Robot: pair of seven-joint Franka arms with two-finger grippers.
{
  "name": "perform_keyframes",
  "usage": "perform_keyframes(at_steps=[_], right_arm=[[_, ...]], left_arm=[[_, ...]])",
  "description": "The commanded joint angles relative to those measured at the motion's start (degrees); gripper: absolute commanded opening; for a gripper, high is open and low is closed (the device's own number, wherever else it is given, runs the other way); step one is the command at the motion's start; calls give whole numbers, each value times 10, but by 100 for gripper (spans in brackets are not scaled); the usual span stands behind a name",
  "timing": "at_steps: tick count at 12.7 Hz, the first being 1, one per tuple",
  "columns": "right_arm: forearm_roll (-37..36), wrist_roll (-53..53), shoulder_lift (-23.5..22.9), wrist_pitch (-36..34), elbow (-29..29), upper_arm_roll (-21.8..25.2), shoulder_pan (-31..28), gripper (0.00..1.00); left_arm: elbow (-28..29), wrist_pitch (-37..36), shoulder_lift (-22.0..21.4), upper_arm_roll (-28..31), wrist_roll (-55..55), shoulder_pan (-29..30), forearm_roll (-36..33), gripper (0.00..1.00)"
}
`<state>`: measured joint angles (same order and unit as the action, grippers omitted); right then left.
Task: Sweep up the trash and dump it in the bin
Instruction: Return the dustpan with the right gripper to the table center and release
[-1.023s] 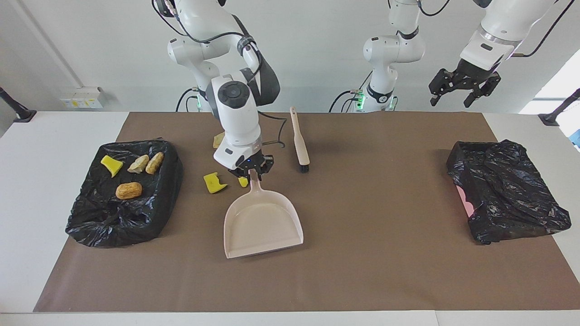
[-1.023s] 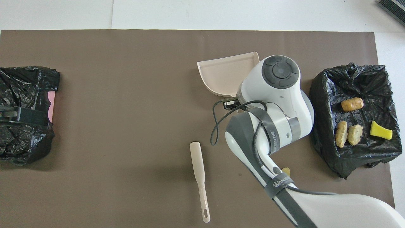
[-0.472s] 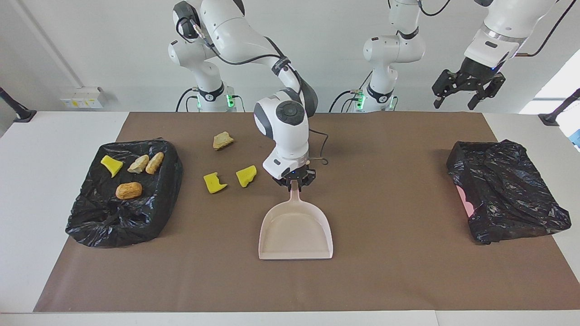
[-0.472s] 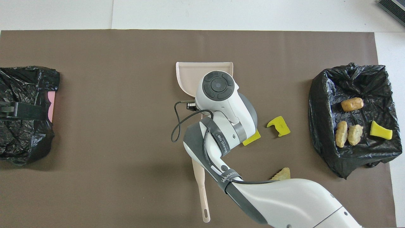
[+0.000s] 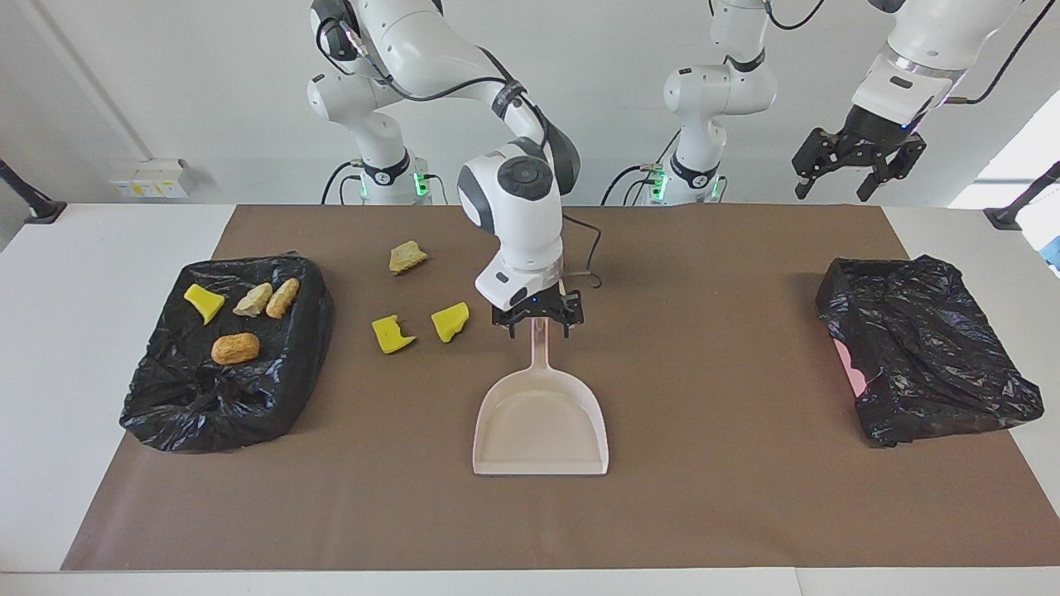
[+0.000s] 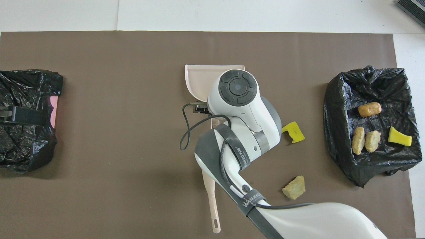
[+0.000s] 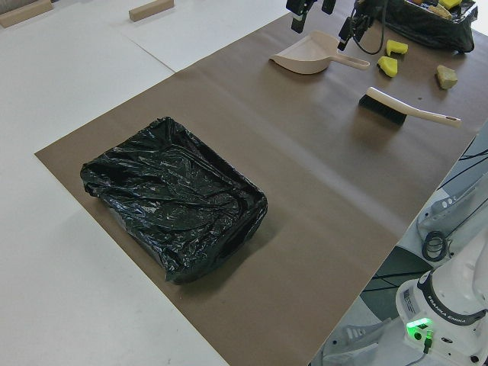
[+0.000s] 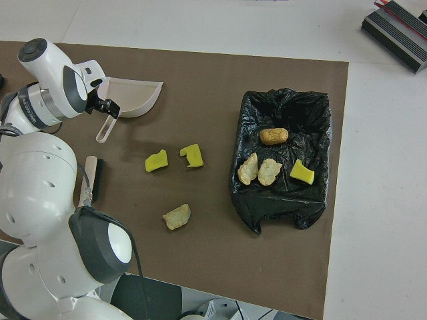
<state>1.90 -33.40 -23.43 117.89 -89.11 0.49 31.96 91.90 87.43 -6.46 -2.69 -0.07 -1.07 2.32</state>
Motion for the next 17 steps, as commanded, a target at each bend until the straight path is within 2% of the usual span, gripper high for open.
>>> perform_keyframes(at_steps=[1, 4, 6, 9, 12, 17], right_arm=[[12, -17, 77, -19, -81, -5, 20, 100], [14, -16, 127, -112, -85, -6, 43, 100], [14, -45, 143, -136, -97, -6, 64, 100], [49, -66, 192, -110, -184, -20, 71, 100], [69, -55, 254, -17, -316, -22, 75, 100], [69, -58, 251, 52, -387, -21, 129, 100]], left_arm=[[7, 9, -4, -16, 4, 23, -6, 100], [7, 7, -4, -25, 4, 38, -6, 100], [7, 2, -5, -27, 3, 39, -6, 100], [7, -4, -7, -26, 0, 32, -6, 100], [6, -2, -7, -25, 0, 37, -6, 100], [6, -3, -7, -20, 1, 37, -6, 100]])
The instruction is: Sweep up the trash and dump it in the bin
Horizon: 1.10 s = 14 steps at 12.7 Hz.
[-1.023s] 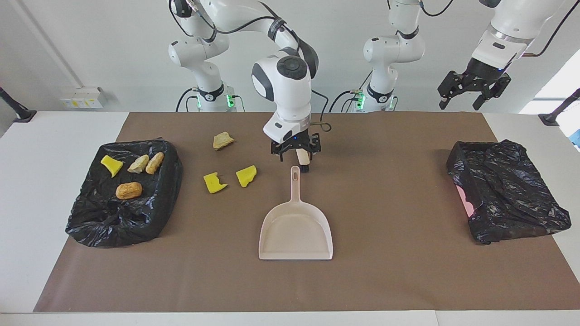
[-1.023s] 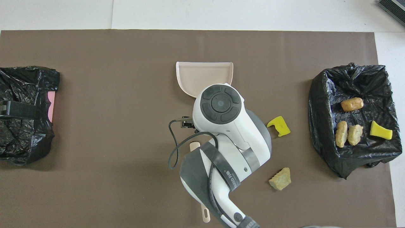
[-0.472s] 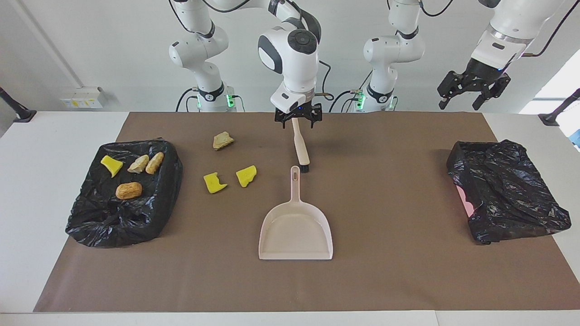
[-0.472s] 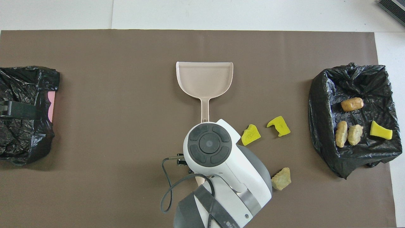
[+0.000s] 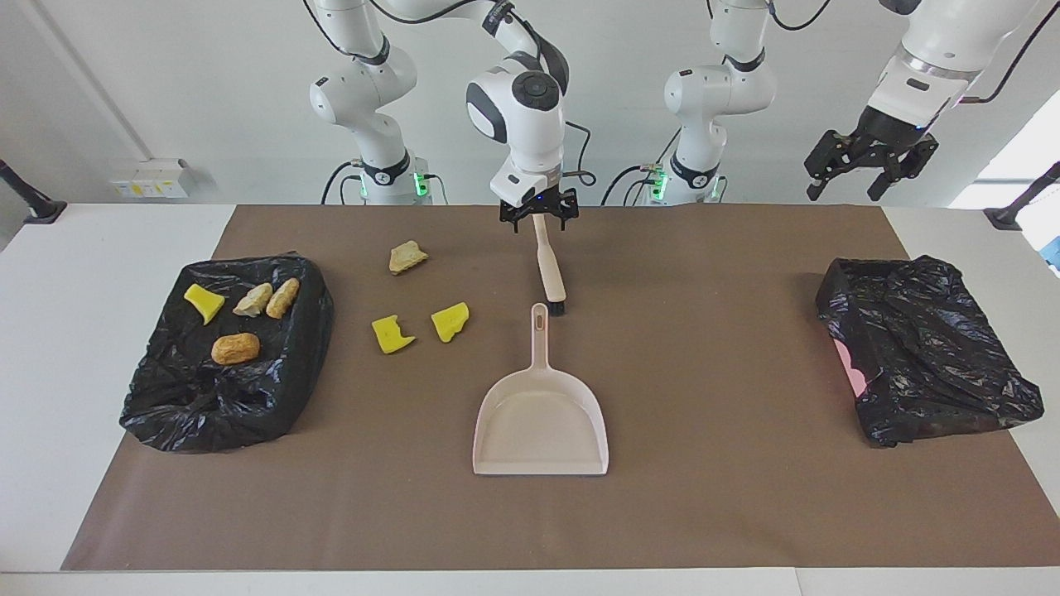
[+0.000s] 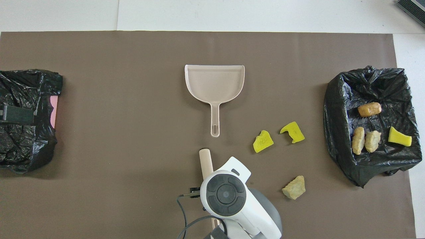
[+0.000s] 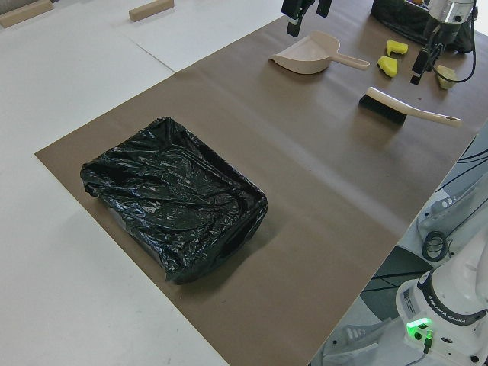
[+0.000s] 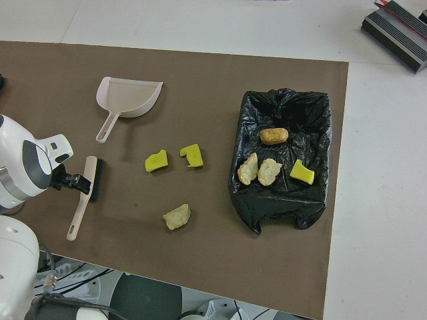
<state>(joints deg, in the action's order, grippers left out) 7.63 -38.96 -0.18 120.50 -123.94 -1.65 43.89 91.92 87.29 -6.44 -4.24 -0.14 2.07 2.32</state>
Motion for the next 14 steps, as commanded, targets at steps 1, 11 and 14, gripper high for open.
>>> perform_keyframes(at_steps=[1, 11, 14], right_arm=[[12, -4, 17, 52, -57, 0, 22, 100], [12, 6, 9, 71, -100, 0, 46, 57], [12, -3, 7, 62, -93, 0, 46, 23]], left_arm=[[6, -2, -7, -4, 1, 6, -6, 100], [27, 133, 35, -11, -28, -55, 13, 100], [18, 207, 90, -10, -65, -106, 12, 100]])
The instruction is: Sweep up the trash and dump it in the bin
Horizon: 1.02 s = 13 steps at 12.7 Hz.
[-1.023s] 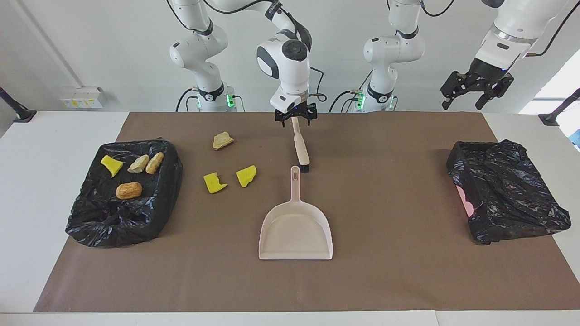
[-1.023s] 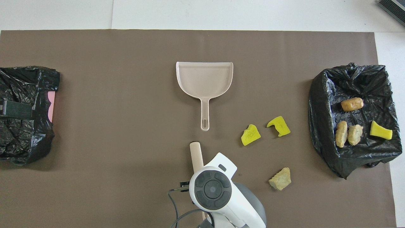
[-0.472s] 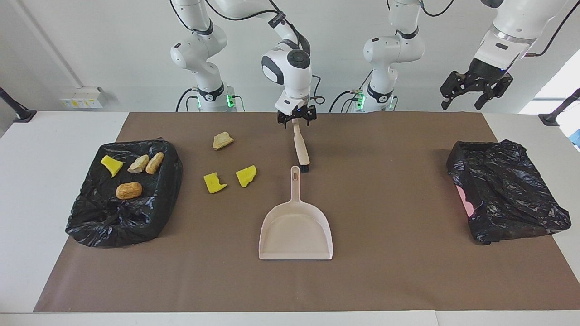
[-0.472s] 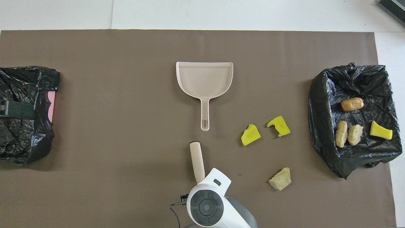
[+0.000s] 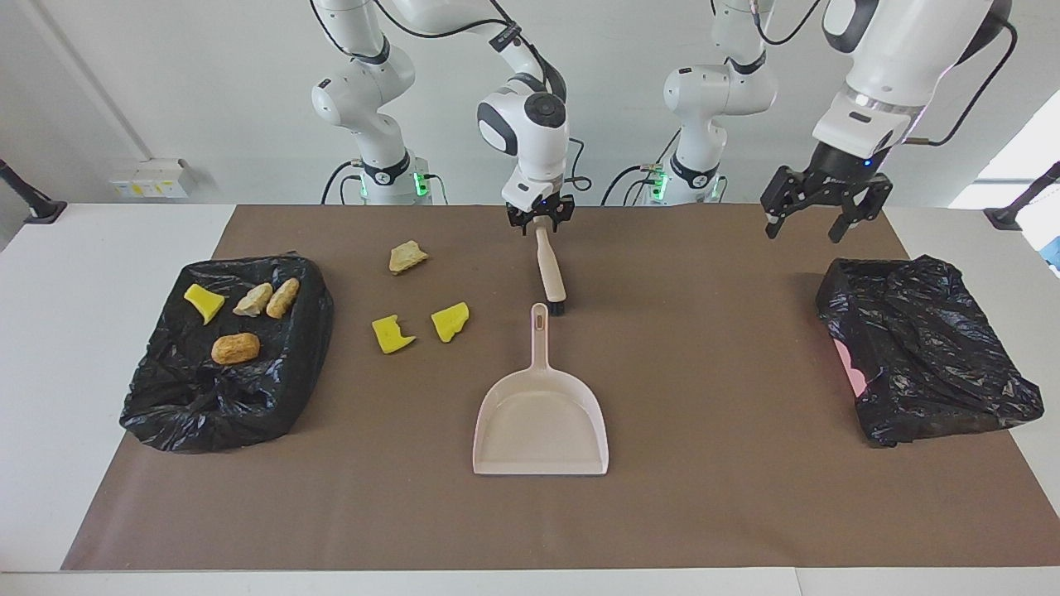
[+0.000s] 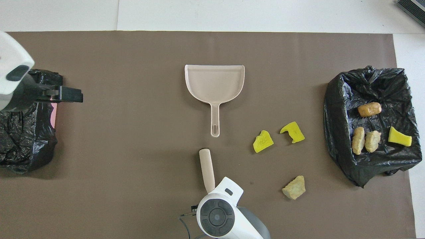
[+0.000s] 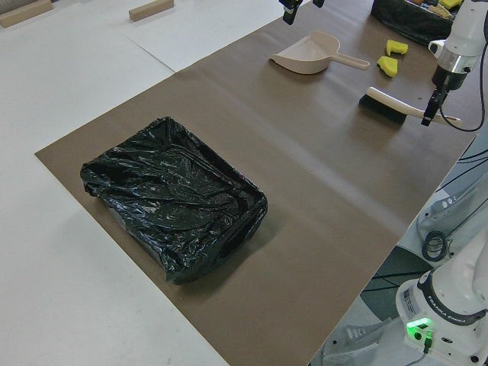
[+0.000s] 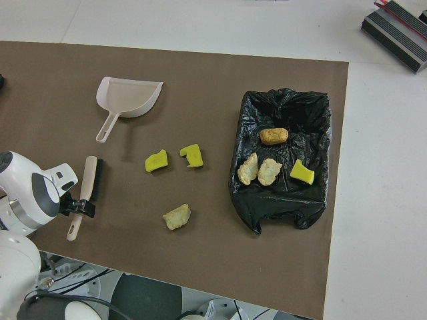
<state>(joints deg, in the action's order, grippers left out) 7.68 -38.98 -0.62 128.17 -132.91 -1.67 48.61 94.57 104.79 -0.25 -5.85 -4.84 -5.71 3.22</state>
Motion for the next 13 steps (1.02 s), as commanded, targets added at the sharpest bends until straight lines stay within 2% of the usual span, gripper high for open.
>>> perform_keyframes(at_steps=[1, 2, 3, 6, 7, 9, 10, 12, 13], right_arm=[[11, -5, 10, -17, 0, 0, -1, 23], [11, -5, 10, -17, 0, 1, 0, 23], [11, -6, 11, -18, 0, 0, -1, 23], [11, 1, 15, -21, 0, 1, -3, 23], [11, -2, 16, -21, 1, 1, -3, 19], [12, -2, 18, -22, 0, 1, -4, 20], [11, 0, 19, -27, 0, 1, -4, 31], [12, 1, 19, -28, 0, 1, -5, 39], [11, 1, 19, -28, 0, 1, -5, 39]], left_arm=[[-15, 34, 46, 5, -18, -51, 0, 100], [-19, 37, 78, 7, -24, -84, -1, 100], [-49, 47, 114, 6, -53, -106, -2, 100], [-125, 68, 205, 7, -121, -142, -3, 100], [-136, 94, 232, 7, -156, -158, -2, 100], [-134, 122, 244, 5, -177, -176, 5, 100], [-134, 124, 259, 5, -193, -198, 4, 100], [-121, 137, 262, 5, -205, -223, 6, 100], [-112, 139, 263, 5, -206, -230, 6, 100]])
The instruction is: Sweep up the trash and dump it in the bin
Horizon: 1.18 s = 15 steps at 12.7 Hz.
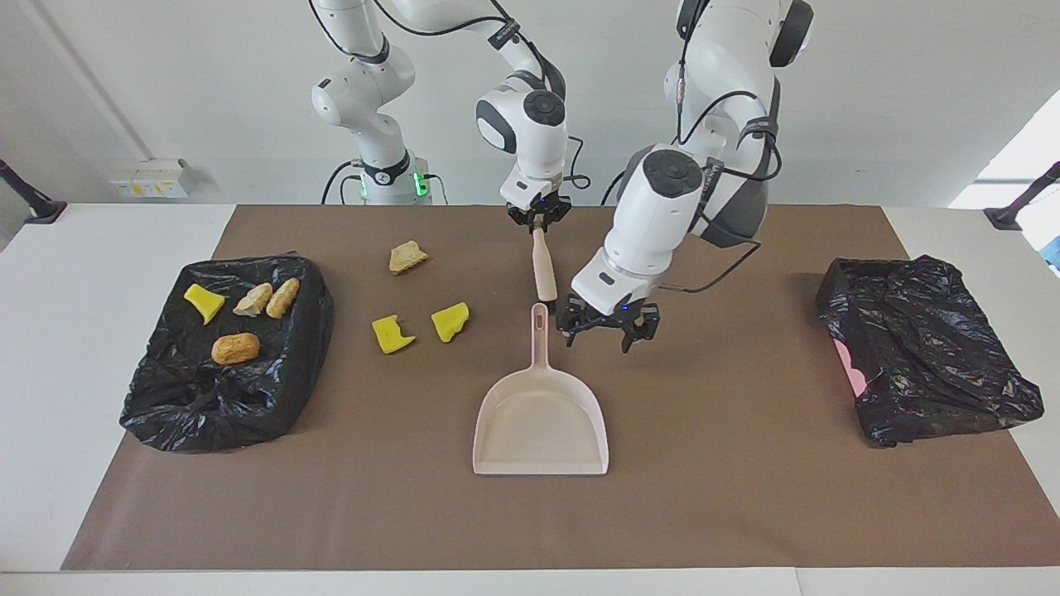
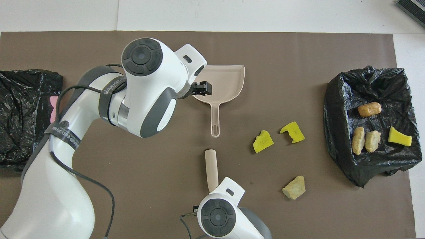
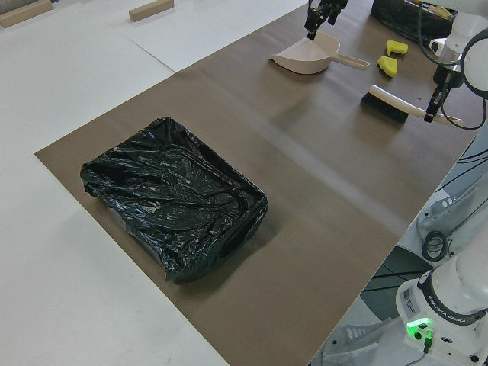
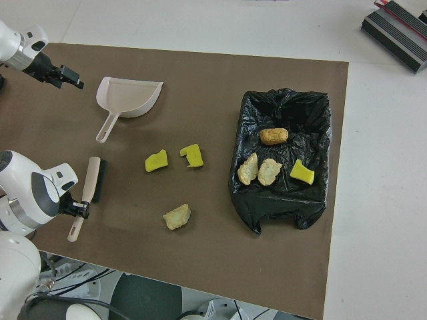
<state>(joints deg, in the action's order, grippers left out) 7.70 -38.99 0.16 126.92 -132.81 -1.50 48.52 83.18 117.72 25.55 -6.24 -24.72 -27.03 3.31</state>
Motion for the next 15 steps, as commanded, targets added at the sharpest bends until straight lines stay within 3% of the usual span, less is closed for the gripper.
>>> perform_keyframes(at_steps=[1, 2, 3, 4, 6, 11, 13, 14, 15], right_arm=[[11, 2, 12, -16, -1, -1, -4, 39], [11, 2, 12, -17, -1, -1, -4, 37], [11, 1, 12, -17, 1, -1, -5, 15], [11, -4, 12, -21, 7, -1, -5, 0], [12, -7, 24, -81, 33, 2, -15, 0], [-7, 29, 116, -228, 39, 5, -92, 0], [-31, 35, 132, -264, 39, 6, -111, 0], [-35, 33, 139, -287, 39, 8, -123, 0], [-46, 36, 148, -314, 38, 5, -155, 0]], left_arm=[[13, 16, 5, 9, -13, -27, 5, 100], [35, 25, 2, 9, -14, -31, 5, 100], [48, 29, 2, 9, -17, -42, 5, 100], [49, 36, 14, 10, -30, -50, 5, 100], [62, 54, 29, 10, -36, -61, 5, 100], [71, 53, 35, 11, -45, -75, 1, 100], [70, 39, 33, 11, -47, -76, 1, 71], [69, 35, 29, 11, -47, -75, 1, 51], [66, 26, 26, 11, -49, -73, 3, 22]])
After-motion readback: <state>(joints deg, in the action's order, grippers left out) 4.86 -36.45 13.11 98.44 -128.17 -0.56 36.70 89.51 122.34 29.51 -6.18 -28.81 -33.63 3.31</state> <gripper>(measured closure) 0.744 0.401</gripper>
